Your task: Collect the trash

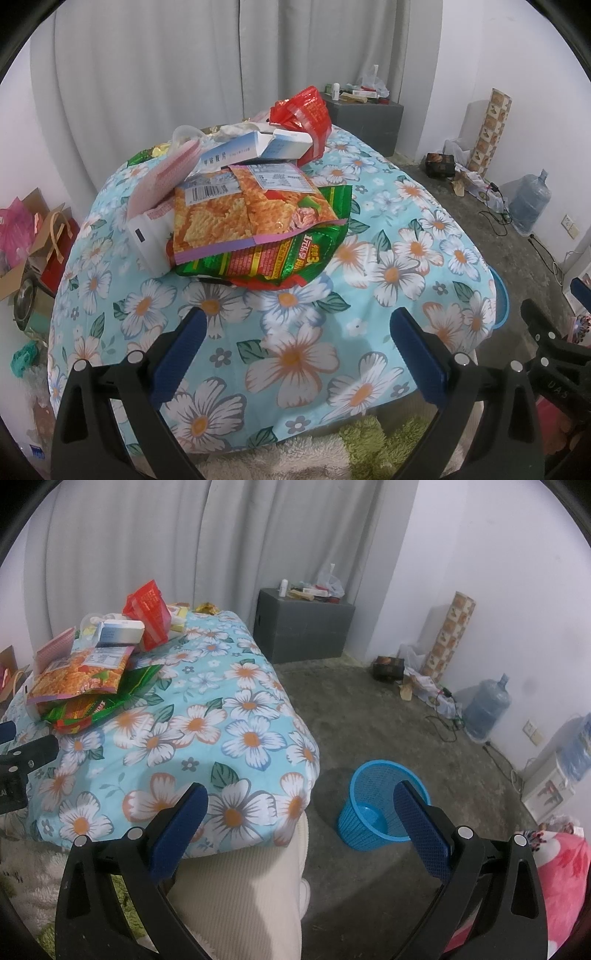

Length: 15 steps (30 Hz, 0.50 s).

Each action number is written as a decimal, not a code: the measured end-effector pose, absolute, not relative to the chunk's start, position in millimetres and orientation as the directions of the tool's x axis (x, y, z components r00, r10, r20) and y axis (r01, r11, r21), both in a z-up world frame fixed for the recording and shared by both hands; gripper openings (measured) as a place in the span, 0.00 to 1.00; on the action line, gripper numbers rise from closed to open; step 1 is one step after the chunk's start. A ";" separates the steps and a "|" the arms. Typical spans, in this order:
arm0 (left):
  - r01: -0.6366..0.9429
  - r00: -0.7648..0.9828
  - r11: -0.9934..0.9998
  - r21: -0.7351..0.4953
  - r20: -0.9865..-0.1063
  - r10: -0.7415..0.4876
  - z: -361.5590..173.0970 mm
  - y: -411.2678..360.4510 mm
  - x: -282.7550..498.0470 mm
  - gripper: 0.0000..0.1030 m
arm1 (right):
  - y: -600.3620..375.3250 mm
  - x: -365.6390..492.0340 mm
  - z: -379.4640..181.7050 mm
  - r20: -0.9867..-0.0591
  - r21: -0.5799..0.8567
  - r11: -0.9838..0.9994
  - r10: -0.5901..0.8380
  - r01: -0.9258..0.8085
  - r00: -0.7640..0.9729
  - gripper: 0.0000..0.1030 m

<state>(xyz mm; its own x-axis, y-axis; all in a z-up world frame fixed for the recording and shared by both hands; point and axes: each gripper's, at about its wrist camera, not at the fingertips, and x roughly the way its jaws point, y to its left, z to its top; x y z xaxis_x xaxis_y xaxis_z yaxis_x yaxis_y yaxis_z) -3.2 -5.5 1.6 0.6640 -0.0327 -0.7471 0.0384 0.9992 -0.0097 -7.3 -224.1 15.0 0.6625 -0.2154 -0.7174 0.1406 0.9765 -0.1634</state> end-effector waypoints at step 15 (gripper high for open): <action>0.037 0.662 0.999 -0.009 -0.749 -0.031 -1.9 -1.9 -6.3 0.95 | -223.2 -7.2 14.6 -0.716 -0.165 0.976 -0.215 0.139 0.664 0.93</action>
<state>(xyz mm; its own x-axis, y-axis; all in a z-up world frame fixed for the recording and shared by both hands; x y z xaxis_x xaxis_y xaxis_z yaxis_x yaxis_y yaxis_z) -6.3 -1.9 -1.9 0.6617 -0.0315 -0.7491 0.0374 0.9993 -0.0090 -7.2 -223.2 14.6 0.6636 -0.2155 -0.7164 0.1392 0.9765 -0.1648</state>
